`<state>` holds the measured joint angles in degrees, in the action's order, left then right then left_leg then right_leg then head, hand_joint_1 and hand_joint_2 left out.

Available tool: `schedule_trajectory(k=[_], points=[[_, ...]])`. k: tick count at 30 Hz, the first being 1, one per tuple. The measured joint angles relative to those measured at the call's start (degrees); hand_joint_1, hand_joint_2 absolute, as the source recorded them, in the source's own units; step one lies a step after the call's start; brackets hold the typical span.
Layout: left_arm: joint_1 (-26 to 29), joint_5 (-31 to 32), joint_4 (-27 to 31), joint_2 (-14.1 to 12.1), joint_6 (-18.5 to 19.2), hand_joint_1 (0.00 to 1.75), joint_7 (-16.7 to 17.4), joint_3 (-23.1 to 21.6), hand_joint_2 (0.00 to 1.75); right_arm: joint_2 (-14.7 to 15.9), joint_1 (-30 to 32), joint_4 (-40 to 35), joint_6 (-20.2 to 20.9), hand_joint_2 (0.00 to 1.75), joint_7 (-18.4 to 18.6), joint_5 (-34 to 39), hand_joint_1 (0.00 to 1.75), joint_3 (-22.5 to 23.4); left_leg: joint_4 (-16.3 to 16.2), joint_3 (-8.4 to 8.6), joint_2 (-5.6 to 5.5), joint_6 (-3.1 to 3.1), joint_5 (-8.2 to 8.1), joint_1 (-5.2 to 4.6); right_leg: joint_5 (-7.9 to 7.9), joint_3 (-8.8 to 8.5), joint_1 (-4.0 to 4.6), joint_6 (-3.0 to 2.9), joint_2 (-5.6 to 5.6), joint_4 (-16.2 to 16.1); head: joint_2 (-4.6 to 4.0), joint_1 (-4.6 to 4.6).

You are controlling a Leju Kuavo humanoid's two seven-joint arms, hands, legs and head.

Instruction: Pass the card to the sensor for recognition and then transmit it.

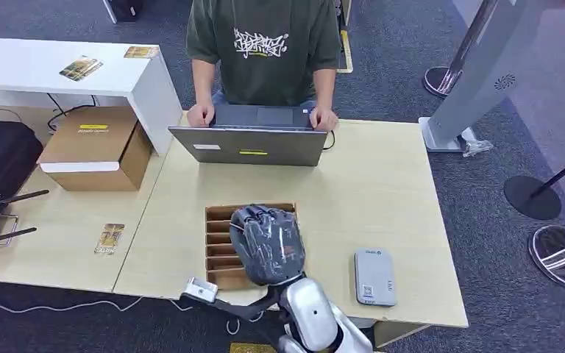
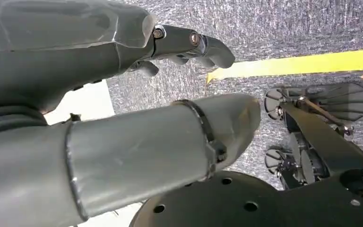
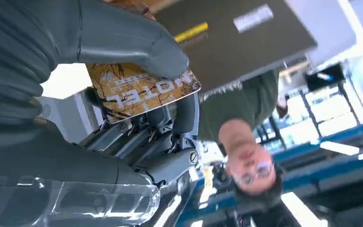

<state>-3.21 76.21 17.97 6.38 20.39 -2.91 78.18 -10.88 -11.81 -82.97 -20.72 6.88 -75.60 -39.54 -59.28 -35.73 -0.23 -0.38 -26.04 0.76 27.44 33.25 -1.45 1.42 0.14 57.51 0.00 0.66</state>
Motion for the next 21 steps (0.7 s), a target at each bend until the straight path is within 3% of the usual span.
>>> schedule_trajectory(k=[12, 21], points=[[0.1, -0.9, 0.0, 0.5, -0.5, 0.00, -0.3, 0.3, 0.00, 0.5, 6.4, -10.7, -12.8, 1.75, -4.1, 2.8, 1.64, 7.3, 0.0, -0.01, 0.00, 0.01, -0.01, -0.01, 0.00, -0.01, -0.01, 0.00, -0.02, 0.0, 0.00, 0.02], [0.9, 0.0, 0.0, 1.4, -0.2, 0.00, -0.5, 0.9, 0.00, 0.5, 10.9, -15.1, -17.5, 1.75, -5.1, 4.2, 1.66, 15.0, 0.0, 0.00, 0.00, 0.01, -0.01, -0.01, 0.00, -0.01, -0.01, 0.00, -0.01, 0.0, 0.00, 0.02]])
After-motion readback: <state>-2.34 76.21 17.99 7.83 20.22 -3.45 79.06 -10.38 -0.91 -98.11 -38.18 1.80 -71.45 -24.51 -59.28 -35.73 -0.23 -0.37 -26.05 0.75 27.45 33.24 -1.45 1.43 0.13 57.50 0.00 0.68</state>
